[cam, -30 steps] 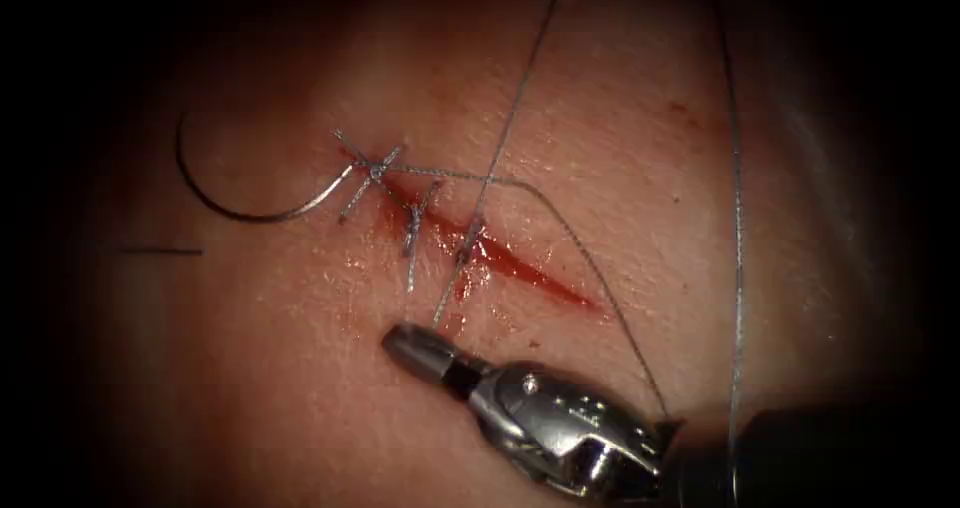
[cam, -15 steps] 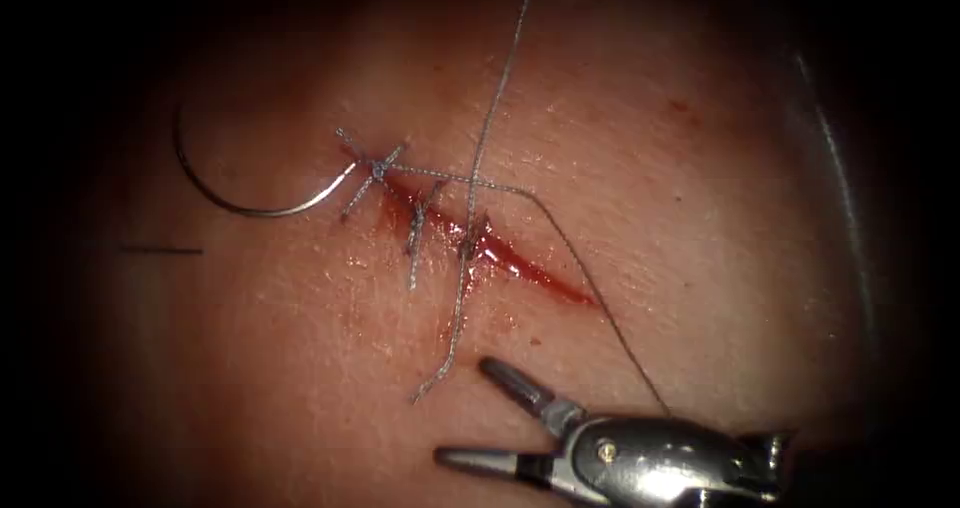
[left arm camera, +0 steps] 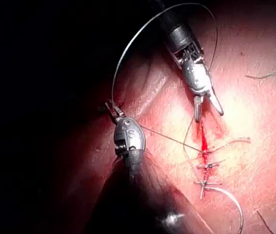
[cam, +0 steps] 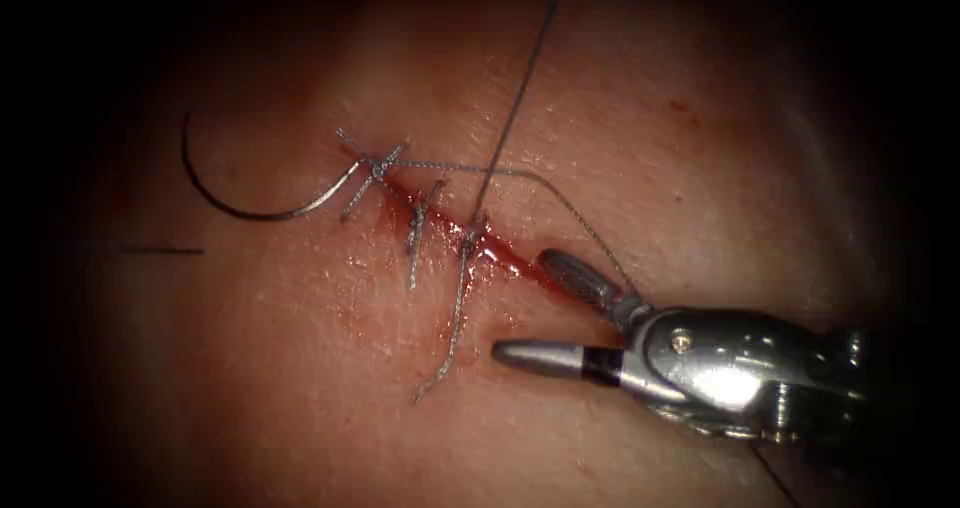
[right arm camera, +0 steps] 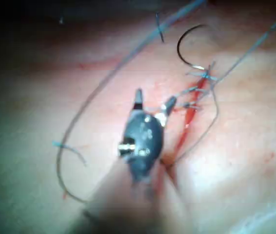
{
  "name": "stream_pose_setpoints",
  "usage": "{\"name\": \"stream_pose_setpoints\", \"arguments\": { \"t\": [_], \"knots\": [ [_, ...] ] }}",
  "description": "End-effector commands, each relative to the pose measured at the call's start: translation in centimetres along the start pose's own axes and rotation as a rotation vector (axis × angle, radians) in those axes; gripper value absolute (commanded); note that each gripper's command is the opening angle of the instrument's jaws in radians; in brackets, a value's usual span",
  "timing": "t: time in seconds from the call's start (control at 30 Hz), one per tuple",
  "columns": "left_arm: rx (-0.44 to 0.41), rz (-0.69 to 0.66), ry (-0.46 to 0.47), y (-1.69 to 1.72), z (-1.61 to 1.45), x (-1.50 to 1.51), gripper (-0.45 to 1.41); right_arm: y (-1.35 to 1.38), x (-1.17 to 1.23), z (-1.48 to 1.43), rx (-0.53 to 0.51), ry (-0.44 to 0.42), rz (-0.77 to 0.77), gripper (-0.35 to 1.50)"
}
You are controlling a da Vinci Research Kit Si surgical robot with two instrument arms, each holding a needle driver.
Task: Wound Closure
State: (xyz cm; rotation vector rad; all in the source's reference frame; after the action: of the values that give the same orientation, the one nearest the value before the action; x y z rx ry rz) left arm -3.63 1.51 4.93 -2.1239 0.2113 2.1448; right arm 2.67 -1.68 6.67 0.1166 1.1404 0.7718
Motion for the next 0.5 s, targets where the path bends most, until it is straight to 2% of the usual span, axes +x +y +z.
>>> {"name": "stream_pose_setpoints", "arguments": {
  "t": [0.03,0.23,0.5],
  "knots": [
    [-0.003,-0.004,0.000,0.02,0.05,0.01,-0.45,0.05,-0.09,0.15,-0.006,0.002,0.001,1.31],
    [-0.017,0.004,0.003,0.16,0.02,0.25,-0.45,0.27,-0.07,0.36,-0.034,0.004,0.007,1.45],
    [-0.028,0.010,0.000,0.19,0.01,0.27,-0.45,0.28,-0.01,0.66,-0.030,0.008,0.013,1.43]
  ]
}}
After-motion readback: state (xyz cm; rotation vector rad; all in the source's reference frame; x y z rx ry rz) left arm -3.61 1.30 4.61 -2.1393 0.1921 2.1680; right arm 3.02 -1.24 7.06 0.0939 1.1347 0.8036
